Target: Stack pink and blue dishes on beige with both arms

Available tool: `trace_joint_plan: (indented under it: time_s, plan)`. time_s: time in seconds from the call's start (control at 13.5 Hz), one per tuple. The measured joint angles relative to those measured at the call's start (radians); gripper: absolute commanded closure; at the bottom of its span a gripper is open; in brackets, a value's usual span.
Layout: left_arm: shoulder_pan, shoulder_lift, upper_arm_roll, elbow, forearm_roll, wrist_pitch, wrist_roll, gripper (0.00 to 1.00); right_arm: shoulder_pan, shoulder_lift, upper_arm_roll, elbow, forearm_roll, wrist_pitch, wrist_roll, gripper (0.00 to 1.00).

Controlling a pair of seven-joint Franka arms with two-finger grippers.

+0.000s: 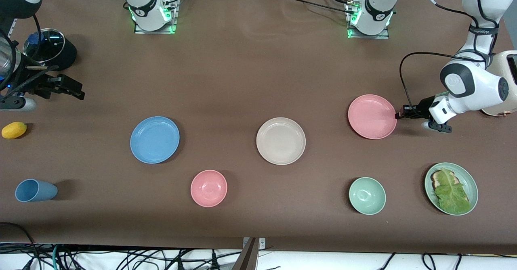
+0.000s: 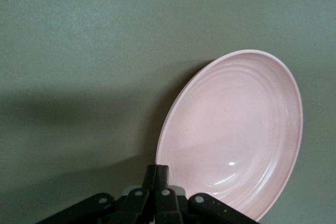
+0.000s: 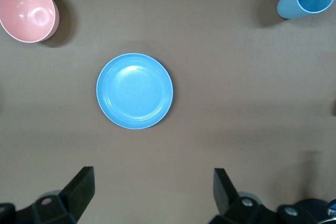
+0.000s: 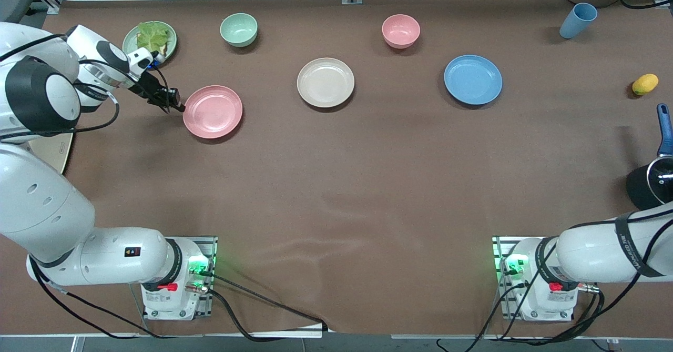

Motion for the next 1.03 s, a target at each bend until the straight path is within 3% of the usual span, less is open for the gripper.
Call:
trace_joint_plan:
  time_s: [0.66, 1.03]
  plan:
    - [0.001, -0.019, 0.011, 0.072, 0.039, -0.069, 0.007, 1.0, 0.0, 0.0, 0.0, 0.0, 0.0, 0.0, 0.0, 0.0]
    - [-0.004, -0.05, 0.004, 0.24, 0.179, -0.256, -0.155, 1.0, 0.0, 0.0, 0.0, 0.0, 0.0, 0.0, 0.0, 0.0]
